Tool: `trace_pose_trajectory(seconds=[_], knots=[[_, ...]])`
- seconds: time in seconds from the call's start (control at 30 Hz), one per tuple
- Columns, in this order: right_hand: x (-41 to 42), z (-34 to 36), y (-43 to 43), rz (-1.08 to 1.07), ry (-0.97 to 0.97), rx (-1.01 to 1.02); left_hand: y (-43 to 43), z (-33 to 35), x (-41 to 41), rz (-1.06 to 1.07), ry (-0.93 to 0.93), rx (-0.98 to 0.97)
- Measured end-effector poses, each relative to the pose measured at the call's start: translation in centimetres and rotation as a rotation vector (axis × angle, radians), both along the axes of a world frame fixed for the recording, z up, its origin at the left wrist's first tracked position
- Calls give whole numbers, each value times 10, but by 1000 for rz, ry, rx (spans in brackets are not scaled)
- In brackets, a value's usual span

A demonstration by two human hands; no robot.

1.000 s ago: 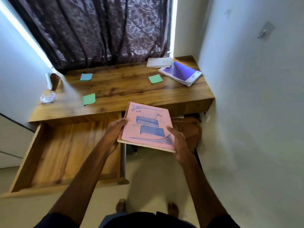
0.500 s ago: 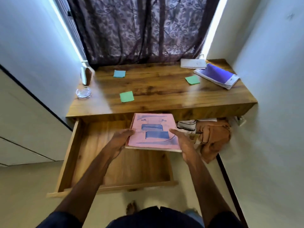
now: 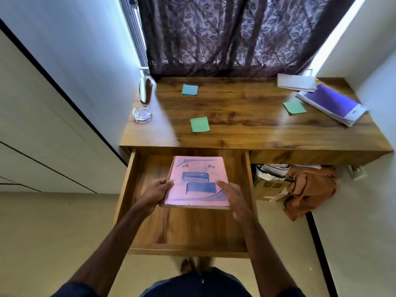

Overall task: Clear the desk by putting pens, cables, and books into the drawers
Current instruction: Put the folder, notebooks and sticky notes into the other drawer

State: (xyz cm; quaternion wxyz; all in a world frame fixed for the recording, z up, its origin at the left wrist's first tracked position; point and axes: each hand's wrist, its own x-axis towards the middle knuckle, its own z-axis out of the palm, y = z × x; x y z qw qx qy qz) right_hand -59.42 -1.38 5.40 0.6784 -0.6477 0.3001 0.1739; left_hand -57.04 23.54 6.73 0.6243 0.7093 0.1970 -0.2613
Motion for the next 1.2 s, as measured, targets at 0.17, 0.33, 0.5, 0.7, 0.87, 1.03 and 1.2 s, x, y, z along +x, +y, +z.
trace_pose_trajectory(seconds=[0.17, 0.33, 0.5, 0.7, 0.87, 1.03, 1.2], knots=[[22, -18, 27, 141, 59, 30, 41, -19, 30, 11, 5, 73], [38, -31, 28, 204, 84, -43, 55, -42, 57, -60, 30, 54], [50, -61, 32, 302, 145, -84, 68, -80, 82, -185, 18, 34], [57, -85, 80, 233, 184, -226, 108, -119, 100, -290, 72, 181], [70, -103, 140, 251, 205, -431, 152, -158, 111, -234, 165, 357], [78, -114, 188, 200, 234, -499, 167, -166, 118, -323, 108, 580], [82, -125, 212, 138, 275, -508, 161, -161, 101, -404, 86, 628]])
